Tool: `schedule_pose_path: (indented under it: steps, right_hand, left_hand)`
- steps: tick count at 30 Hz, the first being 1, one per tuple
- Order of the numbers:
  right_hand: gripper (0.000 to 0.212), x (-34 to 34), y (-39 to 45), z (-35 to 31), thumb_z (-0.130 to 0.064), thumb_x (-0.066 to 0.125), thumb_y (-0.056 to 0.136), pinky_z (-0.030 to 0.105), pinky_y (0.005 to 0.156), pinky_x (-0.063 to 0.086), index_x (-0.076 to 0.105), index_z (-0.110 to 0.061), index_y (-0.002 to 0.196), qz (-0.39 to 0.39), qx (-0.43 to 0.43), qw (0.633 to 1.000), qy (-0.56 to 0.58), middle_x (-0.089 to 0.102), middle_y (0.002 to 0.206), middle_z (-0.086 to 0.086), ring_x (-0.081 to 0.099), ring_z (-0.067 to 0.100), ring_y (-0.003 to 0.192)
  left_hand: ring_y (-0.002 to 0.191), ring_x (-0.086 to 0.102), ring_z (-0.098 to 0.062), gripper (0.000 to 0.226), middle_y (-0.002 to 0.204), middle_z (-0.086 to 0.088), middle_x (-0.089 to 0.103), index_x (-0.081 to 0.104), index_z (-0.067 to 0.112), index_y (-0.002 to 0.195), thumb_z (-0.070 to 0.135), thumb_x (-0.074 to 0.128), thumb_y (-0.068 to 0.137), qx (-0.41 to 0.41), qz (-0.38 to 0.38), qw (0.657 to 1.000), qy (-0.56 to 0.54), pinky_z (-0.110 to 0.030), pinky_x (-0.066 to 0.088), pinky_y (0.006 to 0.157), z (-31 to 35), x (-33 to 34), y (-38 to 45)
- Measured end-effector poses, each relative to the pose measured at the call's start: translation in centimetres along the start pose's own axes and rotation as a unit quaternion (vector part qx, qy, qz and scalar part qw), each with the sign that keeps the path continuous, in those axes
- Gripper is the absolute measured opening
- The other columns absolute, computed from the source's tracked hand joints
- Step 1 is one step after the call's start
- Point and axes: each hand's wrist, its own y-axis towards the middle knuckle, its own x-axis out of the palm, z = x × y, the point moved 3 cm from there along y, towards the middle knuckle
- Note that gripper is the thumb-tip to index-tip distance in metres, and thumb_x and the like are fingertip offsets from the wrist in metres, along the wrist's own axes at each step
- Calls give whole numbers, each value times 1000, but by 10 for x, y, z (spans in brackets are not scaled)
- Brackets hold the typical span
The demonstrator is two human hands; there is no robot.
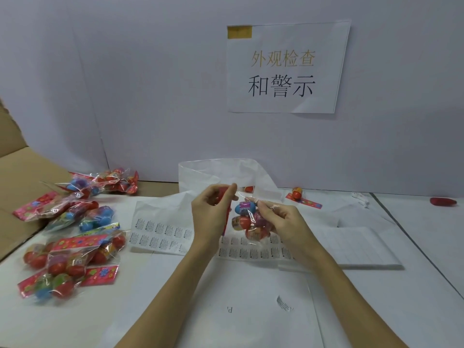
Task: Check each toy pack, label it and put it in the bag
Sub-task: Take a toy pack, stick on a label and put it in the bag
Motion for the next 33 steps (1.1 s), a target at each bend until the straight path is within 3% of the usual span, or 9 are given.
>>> schedule_pose_path:
  steps: [3, 6, 8, 16, 19, 22, 26, 30, 33]
  right_hand:
    - [32, -5, 0, 1, -41, 60, 100, 29, 84, 62, 74, -26, 126, 54, -9, 998, 42, 80, 104, 0, 77, 20, 98]
    - [40, -12, 3, 3, -31, 71, 93, 33, 81, 64, 68, -21, 132, 92, -13, 985, 143, 80, 109, 5, 77, 24, 100]
    - [40, -11, 3, 4, -18, 73, 94, 37, 82, 64, 64, -18, 133, 88, -6, 980, 178, 79, 113, 8, 77, 27, 103]
    - [28, -10, 6, 12, -11, 70, 96, 33, 80, 64, 67, -19, 122, 83, 24, 983, 159, 79, 111, 4, 78, 24, 100]
    - [27, -14, 6, 15, -13, 73, 95, 41, 88, 64, 68, -15, 122, 111, 34, 983, 140, 80, 108, 6, 78, 24, 99]
    - [32, -17, 4, 14, -29, 78, 92, 41, 90, 63, 68, -16, 120, 149, 39, 981, 120, 80, 105, 6, 78, 22, 98]
    - [34, -17, 2, 6, -47, 57, 103, 34, 94, 59, 76, -19, 112, 98, 34, 989, 104, 78, 109, -1, 73, 21, 108]
    - [11, -23, -1, 4, -25, 70, 99, 20, 80, 58, 69, -21, 109, 137, -15, 990, -16, 75, 107, -6, 72, 11, 103]
    - [23, -21, -2, 0, -23, 77, 93, 14, 74, 57, 64, -24, 112, 157, -43, 986, -42, 73, 107, -9, 71, 1, 96]
  left_hand:
    - [90, 66, -3, 39, 100, 13, 71, 64, 29, 117, 52, 74, 87, 73, 13, 993, 91, -16, 55, 70, 6, 1, -2]
    - [91, 69, -3, 59, 111, 4, 67, 51, 29, 131, 53, 75, 83, 12, -60, 997, 35, -20, 58, 76, 3, 9, -6]
    - [90, 75, -14, 54, 111, 0, 70, 51, 31, 134, 41, 76, 88, -18, -123, 992, 1, -31, 63, 78, -1, 18, -12]
    - [95, 74, -21, 51, 114, 3, 73, 55, 42, 136, 21, 77, 94, -27, -147, 988, -50, -29, 62, 79, -2, 16, -11]
    - [96, 72, -15, 43, 117, 2, 67, 54, 31, 128, 19, 77, 94, 56, -130, 988, 55, -26, 60, 77, -1, 18, -14]
    - [116, 59, -9, 28, 125, 4, 55, 67, 25, 116, 35, 77, 92, 165, -145, 959, 178, -25, 53, 91, 0, 24, -18]
    - [112, 69, -6, 46, 127, 11, 65, 56, 28, 127, 44, 77, 90, 6, -242, 968, 60, -22, 57, 89, -7, 34, -28]
    - [104, 76, -23, 28, 113, -3, 78, 61, 13, 124, 29, 64, 101, -86, -190, 976, -60, -29, 61, 86, -11, 28, -22]
    - [98, 78, -27, 33, 106, -7, 80, 63, 12, 124, 34, 62, 101, -116, -175, 975, -76, -42, 61, 92, -11, 25, -18]
